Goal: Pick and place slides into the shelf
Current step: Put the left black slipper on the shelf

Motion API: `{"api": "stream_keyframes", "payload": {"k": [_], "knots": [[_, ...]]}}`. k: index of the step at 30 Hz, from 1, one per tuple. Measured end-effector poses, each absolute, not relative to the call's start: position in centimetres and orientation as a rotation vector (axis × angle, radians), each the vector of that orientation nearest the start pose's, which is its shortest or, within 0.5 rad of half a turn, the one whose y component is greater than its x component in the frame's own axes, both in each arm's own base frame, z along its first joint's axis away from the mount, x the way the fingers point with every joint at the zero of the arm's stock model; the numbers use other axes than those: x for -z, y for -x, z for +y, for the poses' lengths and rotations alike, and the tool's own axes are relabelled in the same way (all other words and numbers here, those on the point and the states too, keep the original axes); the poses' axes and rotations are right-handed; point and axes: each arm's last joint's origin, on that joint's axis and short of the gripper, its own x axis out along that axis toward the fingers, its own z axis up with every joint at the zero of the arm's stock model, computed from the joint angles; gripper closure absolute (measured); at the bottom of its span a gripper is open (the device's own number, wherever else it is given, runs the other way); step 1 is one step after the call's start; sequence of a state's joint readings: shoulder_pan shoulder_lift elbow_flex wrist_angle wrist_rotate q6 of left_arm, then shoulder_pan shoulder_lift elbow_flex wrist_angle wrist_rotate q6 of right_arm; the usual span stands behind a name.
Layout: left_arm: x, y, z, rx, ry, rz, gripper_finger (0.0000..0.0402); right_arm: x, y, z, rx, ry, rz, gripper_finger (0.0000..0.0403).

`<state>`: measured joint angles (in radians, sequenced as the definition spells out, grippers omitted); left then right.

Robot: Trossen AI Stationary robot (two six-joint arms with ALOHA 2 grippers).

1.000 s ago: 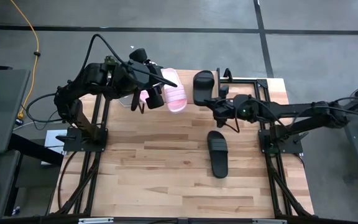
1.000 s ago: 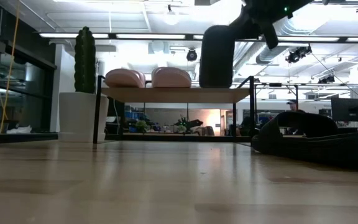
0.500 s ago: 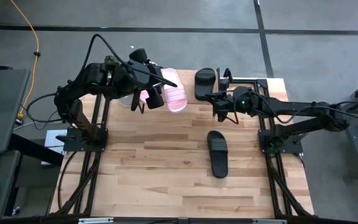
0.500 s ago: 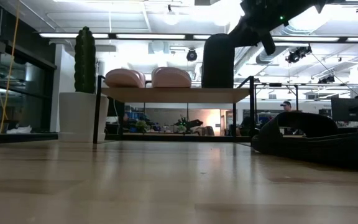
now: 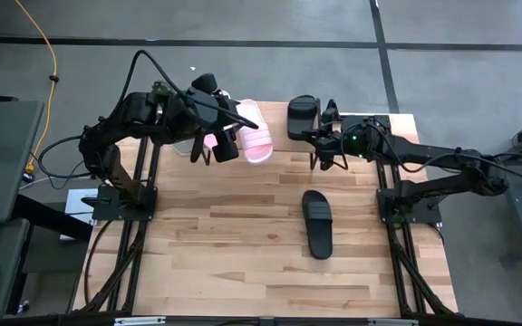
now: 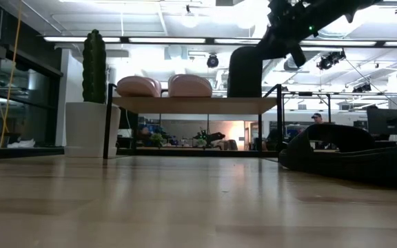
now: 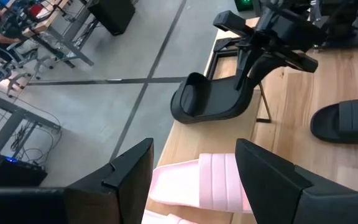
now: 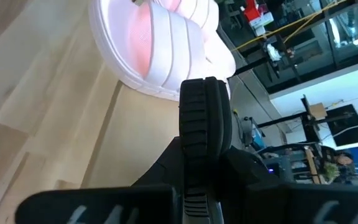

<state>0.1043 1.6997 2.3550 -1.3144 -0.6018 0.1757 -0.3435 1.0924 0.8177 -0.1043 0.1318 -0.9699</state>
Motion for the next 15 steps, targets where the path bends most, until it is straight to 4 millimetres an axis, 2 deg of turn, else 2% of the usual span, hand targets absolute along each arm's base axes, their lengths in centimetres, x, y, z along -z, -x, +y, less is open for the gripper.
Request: {"api": "stream_keyframes", "payload": {"k": [6,15], "knots": [[-50.61,-28.08,4.59,-0.622,-0.328,0.712,0.0188,-29.08,-22.12,-9.08,0.222,0.861,0.591,0.0373],[-50.61,-28.08,4.59,-0.623,-0.326,0.711,0.0188,-28.71,-21.97,-8.98,0.201,0.826,0.624,0.0373]]}}
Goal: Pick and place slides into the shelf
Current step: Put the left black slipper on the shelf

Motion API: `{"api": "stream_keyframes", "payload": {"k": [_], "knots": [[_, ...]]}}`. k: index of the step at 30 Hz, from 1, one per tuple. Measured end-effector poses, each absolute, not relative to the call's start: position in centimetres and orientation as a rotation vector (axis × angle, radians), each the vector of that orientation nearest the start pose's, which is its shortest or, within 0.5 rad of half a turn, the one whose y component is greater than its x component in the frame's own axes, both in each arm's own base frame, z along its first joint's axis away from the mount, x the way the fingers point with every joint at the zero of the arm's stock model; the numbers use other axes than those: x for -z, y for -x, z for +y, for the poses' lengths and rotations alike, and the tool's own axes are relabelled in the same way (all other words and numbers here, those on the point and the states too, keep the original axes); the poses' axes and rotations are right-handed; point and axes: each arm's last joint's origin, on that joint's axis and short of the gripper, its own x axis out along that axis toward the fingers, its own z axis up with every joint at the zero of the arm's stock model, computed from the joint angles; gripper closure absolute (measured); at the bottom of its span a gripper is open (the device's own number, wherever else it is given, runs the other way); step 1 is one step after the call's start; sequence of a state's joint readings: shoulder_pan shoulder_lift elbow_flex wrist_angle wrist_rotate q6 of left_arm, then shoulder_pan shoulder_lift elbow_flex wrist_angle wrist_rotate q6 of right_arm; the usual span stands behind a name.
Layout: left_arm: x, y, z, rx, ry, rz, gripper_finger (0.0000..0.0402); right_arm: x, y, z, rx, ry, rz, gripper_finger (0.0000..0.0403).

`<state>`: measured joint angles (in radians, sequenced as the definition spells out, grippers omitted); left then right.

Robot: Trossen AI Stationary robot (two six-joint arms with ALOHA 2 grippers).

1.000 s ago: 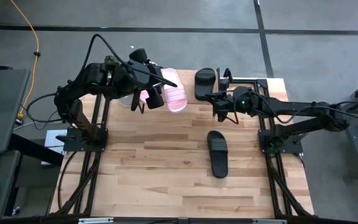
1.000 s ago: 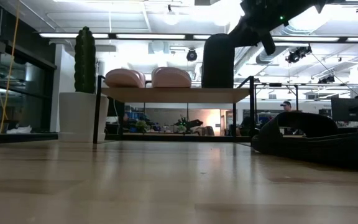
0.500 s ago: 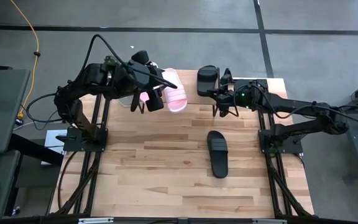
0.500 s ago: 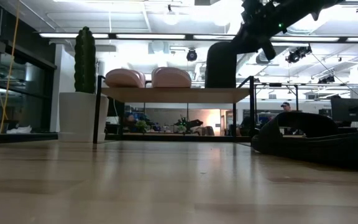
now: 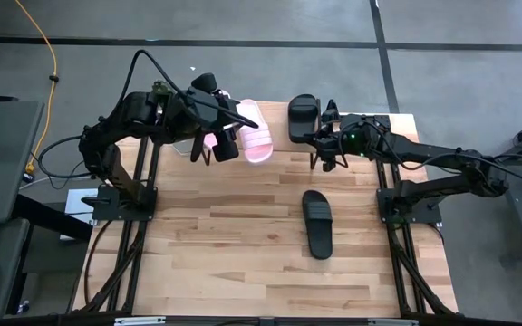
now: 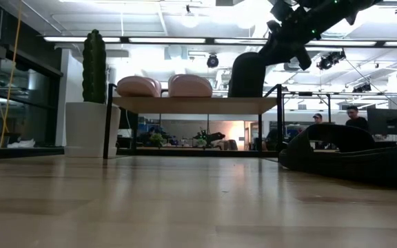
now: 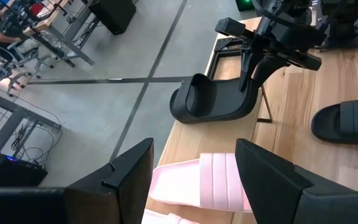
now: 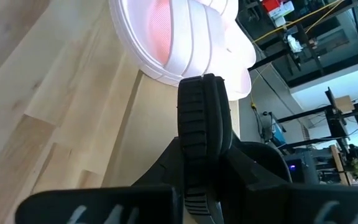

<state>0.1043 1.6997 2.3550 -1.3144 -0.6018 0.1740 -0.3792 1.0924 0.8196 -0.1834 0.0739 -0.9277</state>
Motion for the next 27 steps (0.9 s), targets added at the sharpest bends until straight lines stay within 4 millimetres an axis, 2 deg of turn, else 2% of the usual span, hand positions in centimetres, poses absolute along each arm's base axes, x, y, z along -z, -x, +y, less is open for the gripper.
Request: {"api": "stream_keyframes", "payload": {"k": [10,16,27], "knots": [[-50.6,-28.1,4.6,-0.625,-0.322,0.71,0.0188,-28.5,-21.7,-8.5,0.189,0.763,0.652,0.037],[-50.6,-28.1,4.6,-0.625,-0.32,0.709,0.0188,-28.4,-21.0,-8.3,0.201,0.701,0.682,0.032],[-50.6,-28.1,4.6,-0.629,-0.31,0.706,0.0188,-28.2,-20.9,-7.3,0.163,0.688,0.709,0.0317]]}}
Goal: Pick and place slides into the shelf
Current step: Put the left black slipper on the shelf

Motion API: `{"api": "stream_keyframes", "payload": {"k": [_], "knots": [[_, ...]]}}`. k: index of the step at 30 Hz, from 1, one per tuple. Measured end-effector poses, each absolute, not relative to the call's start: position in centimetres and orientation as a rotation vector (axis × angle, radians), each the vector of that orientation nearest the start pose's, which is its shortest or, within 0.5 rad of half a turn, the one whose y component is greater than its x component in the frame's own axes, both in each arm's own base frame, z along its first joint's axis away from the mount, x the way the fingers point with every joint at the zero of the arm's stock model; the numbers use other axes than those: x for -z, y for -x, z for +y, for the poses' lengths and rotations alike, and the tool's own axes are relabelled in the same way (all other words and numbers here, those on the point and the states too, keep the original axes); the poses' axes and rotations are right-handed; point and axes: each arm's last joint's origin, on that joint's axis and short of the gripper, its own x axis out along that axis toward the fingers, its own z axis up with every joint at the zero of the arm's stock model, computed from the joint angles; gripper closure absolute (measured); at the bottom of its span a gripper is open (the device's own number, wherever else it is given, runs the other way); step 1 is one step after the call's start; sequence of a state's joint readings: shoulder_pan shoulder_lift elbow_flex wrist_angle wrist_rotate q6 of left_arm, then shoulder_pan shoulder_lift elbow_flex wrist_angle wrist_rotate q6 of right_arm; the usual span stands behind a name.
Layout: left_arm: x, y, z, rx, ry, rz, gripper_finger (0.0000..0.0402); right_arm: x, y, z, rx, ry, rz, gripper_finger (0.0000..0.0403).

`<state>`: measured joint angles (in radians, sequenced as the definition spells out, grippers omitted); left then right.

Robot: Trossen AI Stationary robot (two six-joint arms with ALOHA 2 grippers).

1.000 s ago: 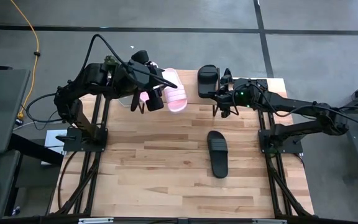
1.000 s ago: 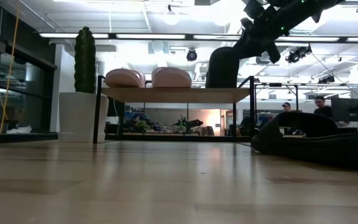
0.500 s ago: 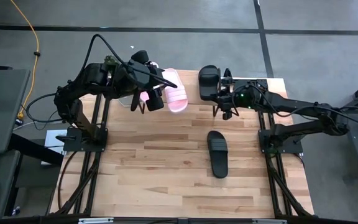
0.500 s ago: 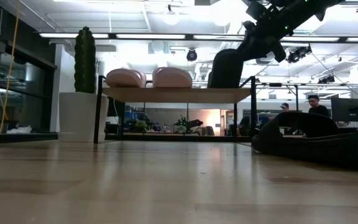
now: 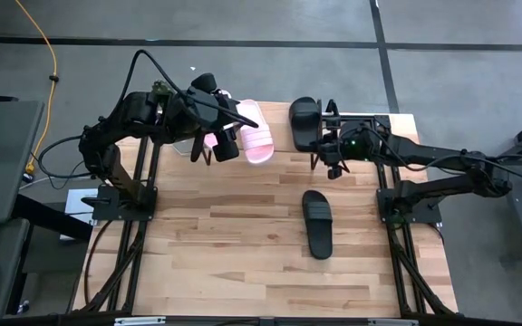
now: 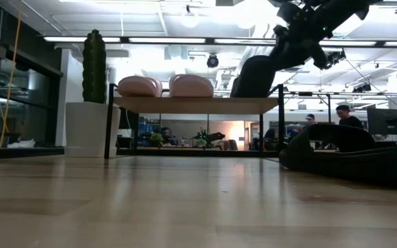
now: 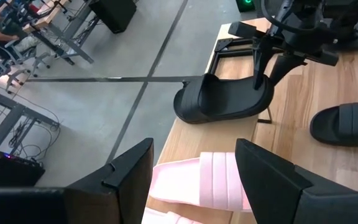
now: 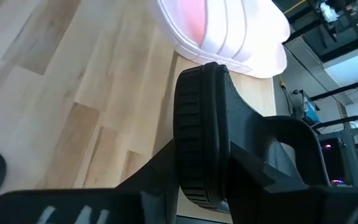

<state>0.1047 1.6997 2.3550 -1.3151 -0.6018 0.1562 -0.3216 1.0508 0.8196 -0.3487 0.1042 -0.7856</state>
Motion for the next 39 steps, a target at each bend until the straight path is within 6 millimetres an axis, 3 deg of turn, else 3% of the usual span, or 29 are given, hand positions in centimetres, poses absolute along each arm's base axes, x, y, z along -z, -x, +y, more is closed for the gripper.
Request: {"api": "stream_keyframes", "payload": {"k": [13,26,39], "knots": [[-50.53,-28.13,4.47,-0.582,-0.282,0.703,0.0188,-28.09,-20.94,-7.14,0.187,0.62,0.714,0.0233],[-50.53,-28.13,4.47,-0.582,-0.281,0.703,0.0188,-27.81,-21.01,-6.79,0.098,0.494,0.682,0.0169],[-50.4,-28.03,4.46,-0.579,-0.286,0.722,0.0188,-28.62,-21.51,-6.93,0.125,0.513,0.586,0.0159]]}}
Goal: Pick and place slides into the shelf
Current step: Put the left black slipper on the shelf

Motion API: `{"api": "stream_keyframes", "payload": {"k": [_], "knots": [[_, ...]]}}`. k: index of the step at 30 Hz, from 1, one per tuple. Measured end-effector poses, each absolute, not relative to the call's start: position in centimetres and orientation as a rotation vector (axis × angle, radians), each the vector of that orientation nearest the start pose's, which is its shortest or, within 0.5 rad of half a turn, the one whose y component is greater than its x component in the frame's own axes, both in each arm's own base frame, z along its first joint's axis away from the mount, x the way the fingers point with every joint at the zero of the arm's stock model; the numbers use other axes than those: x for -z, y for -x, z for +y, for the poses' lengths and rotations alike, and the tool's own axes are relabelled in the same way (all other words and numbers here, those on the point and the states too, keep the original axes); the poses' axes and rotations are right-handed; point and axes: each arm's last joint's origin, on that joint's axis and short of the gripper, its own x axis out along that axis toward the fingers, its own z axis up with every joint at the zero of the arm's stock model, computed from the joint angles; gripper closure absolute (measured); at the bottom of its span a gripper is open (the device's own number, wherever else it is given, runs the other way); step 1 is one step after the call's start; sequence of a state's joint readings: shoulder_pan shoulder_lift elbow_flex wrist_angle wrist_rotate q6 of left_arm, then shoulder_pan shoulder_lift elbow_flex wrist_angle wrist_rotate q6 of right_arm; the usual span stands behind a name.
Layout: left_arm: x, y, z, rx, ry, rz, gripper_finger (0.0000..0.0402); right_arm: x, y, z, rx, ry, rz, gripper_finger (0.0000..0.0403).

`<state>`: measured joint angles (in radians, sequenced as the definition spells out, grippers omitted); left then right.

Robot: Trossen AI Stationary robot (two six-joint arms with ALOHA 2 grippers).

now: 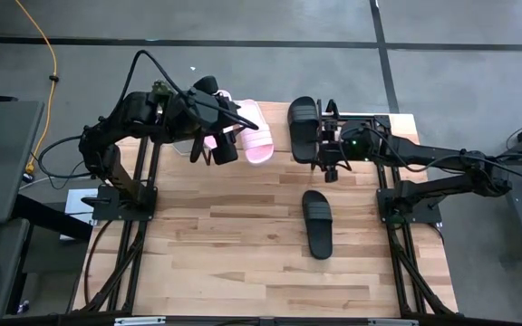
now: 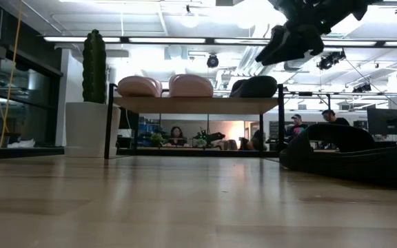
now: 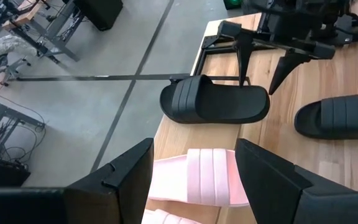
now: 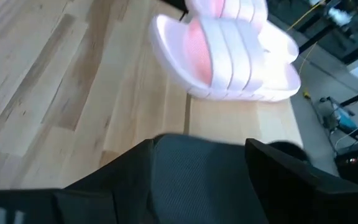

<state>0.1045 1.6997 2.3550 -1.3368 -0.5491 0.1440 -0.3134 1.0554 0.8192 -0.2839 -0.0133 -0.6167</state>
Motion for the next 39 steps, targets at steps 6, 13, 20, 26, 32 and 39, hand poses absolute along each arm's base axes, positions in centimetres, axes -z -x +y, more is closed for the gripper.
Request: {"api": "stream_keyframes", "payload": {"k": [6,13,20,26,32,39], "knots": [[-50.4,-28.0,4.5,-0.579,-0.287,0.723,0.0188,-29.2,-21.8,-7.1,0.184,0.535,0.536,0.0159],[-50.4,-28.0,4.5,-0.579,-0.286,0.723,0.0188,-29.3,-21.8,-7.2,0.225,0.537,0.53,0.0159],[-50.4,-28.0,4.5,-0.579,-0.286,0.723,0.0188,-29.3,-21.7,-7.7,0.345,0.554,0.574,0.0159],[-50.4,-28.0,4.5,-0.579,-0.286,0.722,0.0188,-29.1,-21.6,-8.5,0.427,0.553,0.607,0.0159],[-50.4,-28.0,4.5,-0.579,-0.285,0.722,0.0188,-28.7,-21.7,-9.7,0.499,0.537,0.635,0.0159],[-50.4,-28.1,4.4,-0.562,-0.278,0.72,0.0188,-27.5,-22.8,-10.9,0.518,0.539,0.669,0.016]]}}
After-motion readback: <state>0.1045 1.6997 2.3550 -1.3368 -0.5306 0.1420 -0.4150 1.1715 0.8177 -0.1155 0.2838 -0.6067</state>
